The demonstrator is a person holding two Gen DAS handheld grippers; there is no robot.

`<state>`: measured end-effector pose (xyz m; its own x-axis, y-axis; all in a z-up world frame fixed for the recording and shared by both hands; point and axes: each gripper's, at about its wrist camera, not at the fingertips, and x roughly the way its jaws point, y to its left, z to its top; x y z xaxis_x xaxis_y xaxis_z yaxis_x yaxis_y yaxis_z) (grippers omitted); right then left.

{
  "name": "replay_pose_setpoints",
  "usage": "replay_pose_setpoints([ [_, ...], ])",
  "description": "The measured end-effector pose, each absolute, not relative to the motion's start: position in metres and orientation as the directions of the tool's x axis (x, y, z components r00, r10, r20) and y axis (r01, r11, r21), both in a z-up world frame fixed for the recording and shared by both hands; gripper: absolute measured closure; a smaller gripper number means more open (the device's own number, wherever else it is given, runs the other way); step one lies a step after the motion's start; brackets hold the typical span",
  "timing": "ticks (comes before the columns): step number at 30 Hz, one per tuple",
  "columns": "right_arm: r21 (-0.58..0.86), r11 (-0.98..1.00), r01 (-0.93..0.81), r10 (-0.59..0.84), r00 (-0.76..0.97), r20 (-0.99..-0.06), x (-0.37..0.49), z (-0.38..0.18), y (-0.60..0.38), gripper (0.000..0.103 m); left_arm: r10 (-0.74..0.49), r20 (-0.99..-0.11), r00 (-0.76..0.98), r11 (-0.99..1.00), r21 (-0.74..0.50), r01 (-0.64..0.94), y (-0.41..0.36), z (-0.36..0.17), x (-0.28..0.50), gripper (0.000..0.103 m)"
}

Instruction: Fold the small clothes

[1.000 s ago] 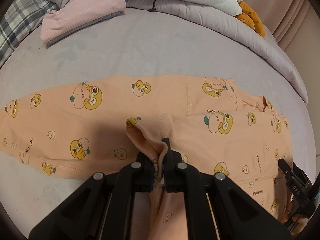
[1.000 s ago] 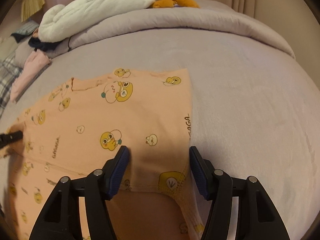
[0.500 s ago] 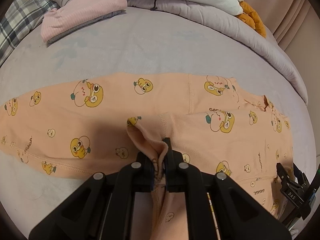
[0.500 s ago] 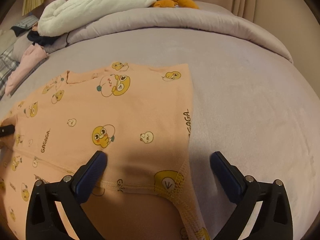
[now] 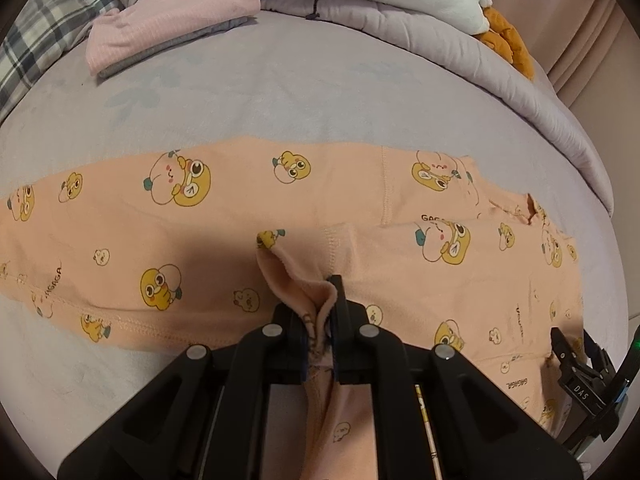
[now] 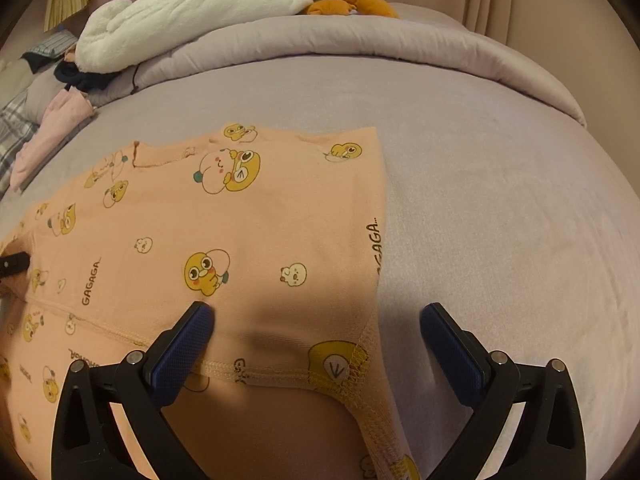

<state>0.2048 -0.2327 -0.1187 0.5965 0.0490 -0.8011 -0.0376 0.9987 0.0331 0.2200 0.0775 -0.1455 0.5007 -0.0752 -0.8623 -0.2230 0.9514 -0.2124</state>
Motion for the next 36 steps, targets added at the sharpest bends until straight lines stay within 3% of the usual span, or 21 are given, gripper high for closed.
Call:
replay_pose_setpoints([
  [36,0.033,0.999,-0.038,0.049,0.595,-0.803,0.2058,-0.1182,-0.2333,0.0,-0.086,-0.863,0.497,0.941,-0.234,-0.243,0.0819,-0.1482,0.2217,0.093],
])
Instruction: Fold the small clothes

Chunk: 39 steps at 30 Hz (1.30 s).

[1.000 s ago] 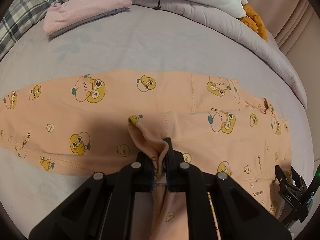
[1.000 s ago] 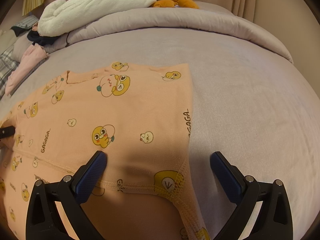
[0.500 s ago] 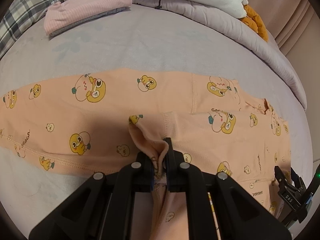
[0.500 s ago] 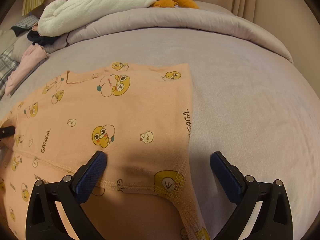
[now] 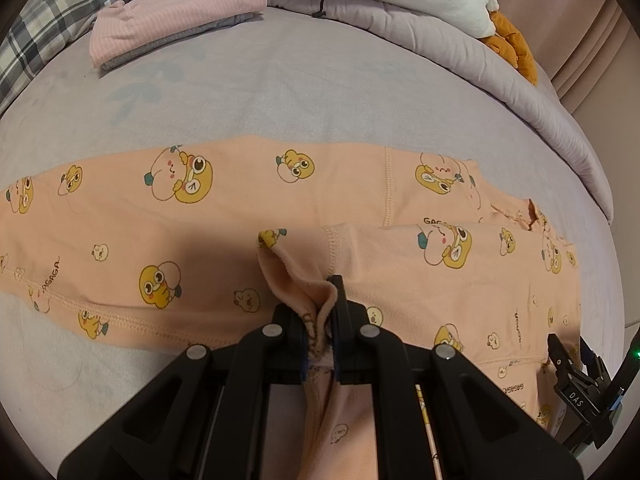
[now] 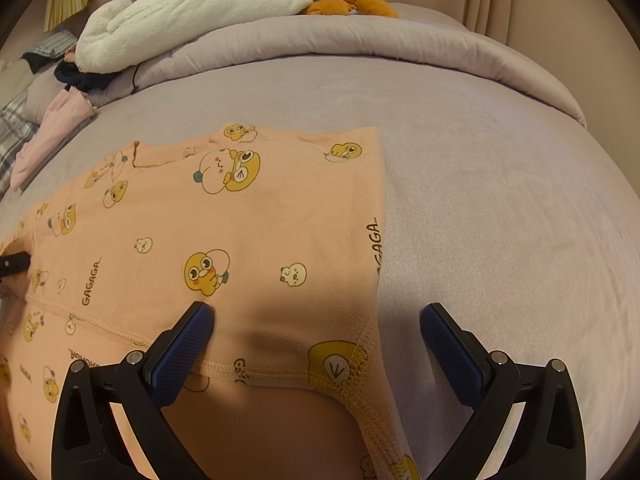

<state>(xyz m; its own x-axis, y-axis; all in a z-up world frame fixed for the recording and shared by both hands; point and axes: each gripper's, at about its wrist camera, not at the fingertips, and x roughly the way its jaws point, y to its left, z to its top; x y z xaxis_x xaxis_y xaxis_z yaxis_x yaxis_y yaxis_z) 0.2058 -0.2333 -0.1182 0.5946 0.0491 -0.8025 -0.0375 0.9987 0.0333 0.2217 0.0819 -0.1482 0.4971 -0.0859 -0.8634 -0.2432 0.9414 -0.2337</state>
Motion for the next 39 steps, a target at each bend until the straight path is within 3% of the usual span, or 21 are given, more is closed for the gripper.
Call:
replay_pose_setpoints([
  [39,0.033,0.999,-0.037,0.049,0.594,-0.803,0.2064,-0.1181,-0.2337,0.001,-0.088,-0.861,0.501,0.943,-0.233,-0.236,0.0849,-0.1522,0.2202,0.092],
])
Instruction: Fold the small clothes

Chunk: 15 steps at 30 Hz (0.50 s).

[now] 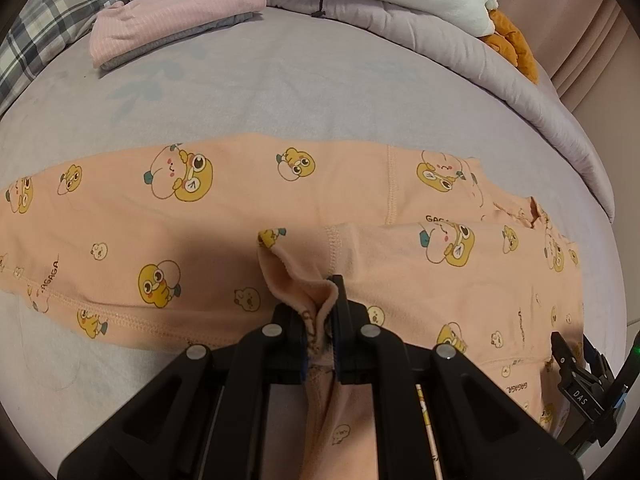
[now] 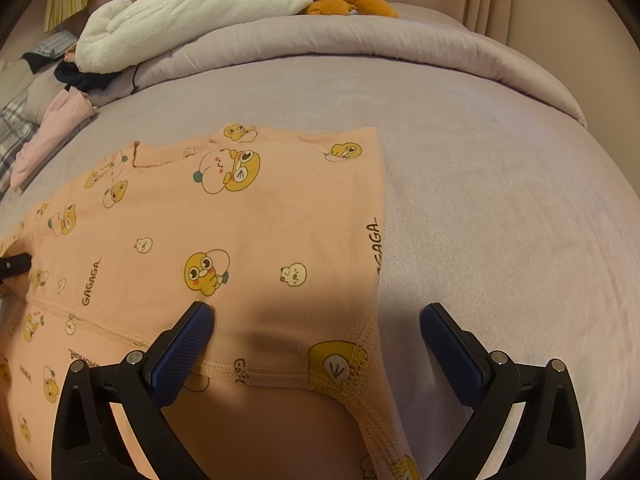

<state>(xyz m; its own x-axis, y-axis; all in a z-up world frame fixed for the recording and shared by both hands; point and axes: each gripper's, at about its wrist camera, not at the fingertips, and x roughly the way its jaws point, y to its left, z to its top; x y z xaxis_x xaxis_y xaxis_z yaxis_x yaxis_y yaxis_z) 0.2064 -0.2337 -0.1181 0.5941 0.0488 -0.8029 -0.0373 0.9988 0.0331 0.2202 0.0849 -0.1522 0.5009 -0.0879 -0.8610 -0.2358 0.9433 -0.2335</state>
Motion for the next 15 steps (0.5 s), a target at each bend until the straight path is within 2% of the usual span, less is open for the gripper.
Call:
replay_pose_setpoints([
  [15,0.02,0.999,-0.039,0.039,0.588,-0.808,0.2093,-0.1185,-0.2319,0.0,-0.093,-0.864,0.495,0.961,-0.209,-0.184,0.0839,-0.1469,0.2227,0.09],
])
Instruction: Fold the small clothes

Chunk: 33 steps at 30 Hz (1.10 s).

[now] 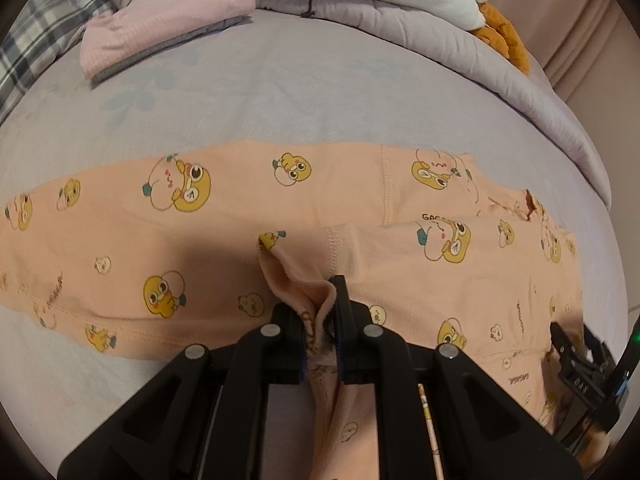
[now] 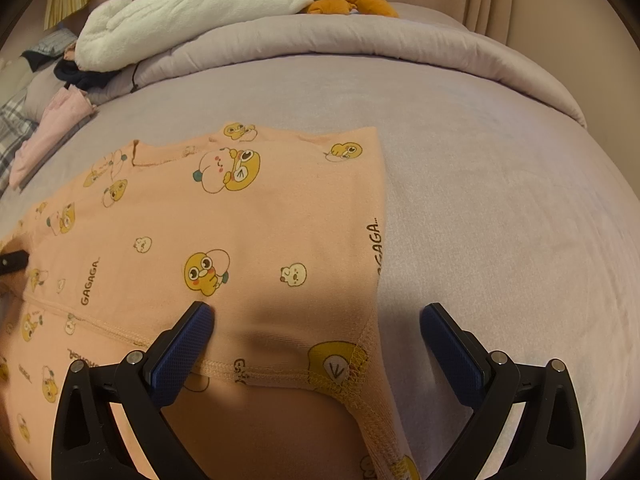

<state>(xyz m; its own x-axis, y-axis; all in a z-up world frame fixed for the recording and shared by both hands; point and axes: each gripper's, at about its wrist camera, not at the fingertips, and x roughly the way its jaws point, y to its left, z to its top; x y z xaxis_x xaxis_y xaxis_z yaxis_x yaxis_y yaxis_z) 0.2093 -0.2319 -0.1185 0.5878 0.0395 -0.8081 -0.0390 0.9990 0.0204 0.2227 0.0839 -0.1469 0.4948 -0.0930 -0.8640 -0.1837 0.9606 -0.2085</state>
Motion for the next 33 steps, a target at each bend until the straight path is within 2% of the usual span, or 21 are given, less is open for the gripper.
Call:
replay_pose_setpoints([
  [3,0.024,0.999,-0.041,0.043,0.579,-0.814,0.214,-0.119,-0.232,0.0,-0.1,-0.865,0.492,0.959,-0.216,-0.184,0.087,-0.146,0.221,0.086],
  [6,0.016,0.999,-0.045,0.039,0.57,-0.821,0.212,-0.115,-0.232,0.0,-0.097,-0.862,0.497,0.955,-0.221,-0.196,0.093,-0.144,0.22,0.076],
  [8,0.007,0.999,-0.053,0.036,0.568,-0.822,0.207,-0.109,-0.232,0.0,-0.051,-0.867,0.496,0.959,-0.182,-0.219,0.098,-0.143,0.218,0.072],
  [10,-0.005,0.998,-0.066,0.034,0.584,-0.811,0.199,-0.1,-0.233,0.0,-0.003,-0.872,0.49,0.962,-0.135,-0.236,0.105,-0.142,0.216,0.071],
  [19,0.068,0.992,-0.104,0.12,0.661,-0.741,0.158,-0.051,-0.239,0.0,0.032,-0.882,0.47,0.911,-0.168,-0.377,0.17,-0.142,0.192,0.072],
  [21,0.078,0.991,-0.105,0.129,0.687,-0.715,0.149,-0.04,-0.238,0.0,0.034,-0.878,0.478,0.891,-0.19,-0.412,0.186,-0.137,0.18,0.068],
  [26,0.143,0.983,-0.113,0.179,0.746,-0.642,0.126,-0.007,-0.239,0.0,0.1,-0.848,0.521,0.828,-0.22,-0.516,0.231,-0.116,0.147,0.038],
  [30,0.179,0.978,-0.106,0.192,0.787,-0.587,0.11,0.015,-0.24,0.0,0.173,-0.828,0.533,0.734,-0.252,-0.63,0.279,-0.109,0.114,0.035],
  [33,0.221,0.969,-0.112,0.221,0.796,-0.564,0.102,0.023,-0.241,0.0,0.185,-0.838,0.513,0.636,-0.296,-0.713,0.316,-0.117,0.093,0.035],
])
